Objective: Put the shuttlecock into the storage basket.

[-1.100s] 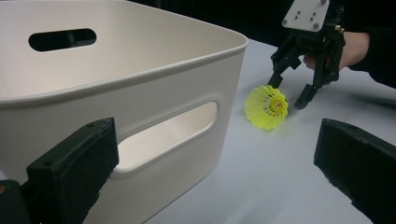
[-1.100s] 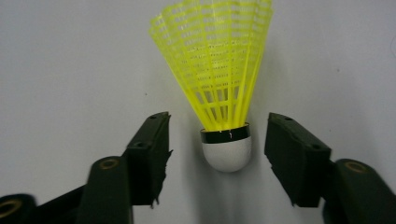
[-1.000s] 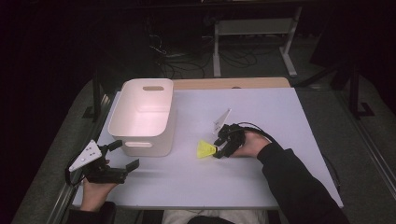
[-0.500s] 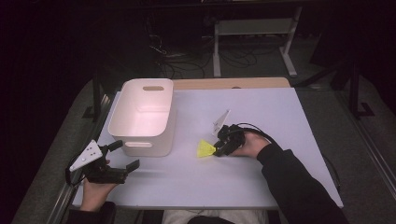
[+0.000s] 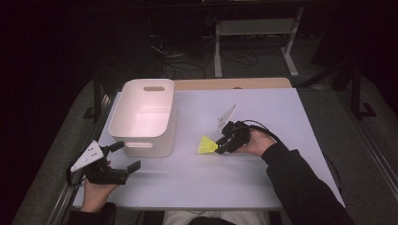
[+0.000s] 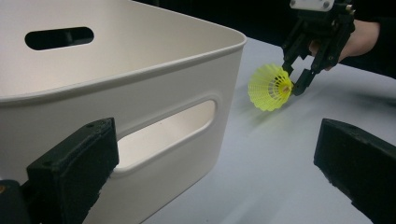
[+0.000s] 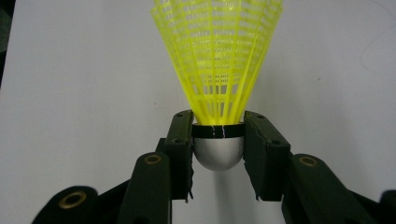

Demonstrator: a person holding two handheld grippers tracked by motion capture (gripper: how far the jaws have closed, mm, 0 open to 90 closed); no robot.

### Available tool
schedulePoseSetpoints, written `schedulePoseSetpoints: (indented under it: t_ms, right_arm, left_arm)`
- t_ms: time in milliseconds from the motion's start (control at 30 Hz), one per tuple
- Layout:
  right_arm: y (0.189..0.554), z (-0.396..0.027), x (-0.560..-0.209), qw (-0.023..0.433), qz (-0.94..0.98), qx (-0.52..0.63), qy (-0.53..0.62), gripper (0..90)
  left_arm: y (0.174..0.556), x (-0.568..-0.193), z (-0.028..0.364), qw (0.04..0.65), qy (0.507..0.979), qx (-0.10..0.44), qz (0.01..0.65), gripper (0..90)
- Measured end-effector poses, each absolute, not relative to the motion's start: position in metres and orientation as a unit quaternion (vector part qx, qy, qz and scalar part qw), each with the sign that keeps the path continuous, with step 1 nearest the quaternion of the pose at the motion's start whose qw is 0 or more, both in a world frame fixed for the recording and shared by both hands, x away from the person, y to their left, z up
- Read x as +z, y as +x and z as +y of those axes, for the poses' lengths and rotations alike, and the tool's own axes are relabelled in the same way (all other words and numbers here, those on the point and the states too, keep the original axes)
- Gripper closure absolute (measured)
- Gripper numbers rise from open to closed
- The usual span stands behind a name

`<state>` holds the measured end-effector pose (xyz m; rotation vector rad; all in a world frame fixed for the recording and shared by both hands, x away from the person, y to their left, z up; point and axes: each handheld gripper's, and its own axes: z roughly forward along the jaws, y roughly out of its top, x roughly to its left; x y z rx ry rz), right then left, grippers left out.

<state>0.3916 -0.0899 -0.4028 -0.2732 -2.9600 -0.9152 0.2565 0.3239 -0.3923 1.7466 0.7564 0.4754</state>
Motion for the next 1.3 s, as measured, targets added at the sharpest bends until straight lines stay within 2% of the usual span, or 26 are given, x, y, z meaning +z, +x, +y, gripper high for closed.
schedulePoseSetpoints:
  t_ms: [600, 1300]
  right_arm:
    - [0.387, -0.103, -0.368, 0.000, -0.944, -0.314, -0.103, 63.1]
    - [0.388, -0.087, -0.335, 0.000, -0.941, -0.327, -0.083, 63.1]
  left_arm:
    - [0.257, -0.392, 0.324, 0.556, 0.739, 0.202, 0.322, 0.0]
    - [0.257, -0.392, 0.324, 0.555, 0.740, 0.203, 0.322, 0.0]
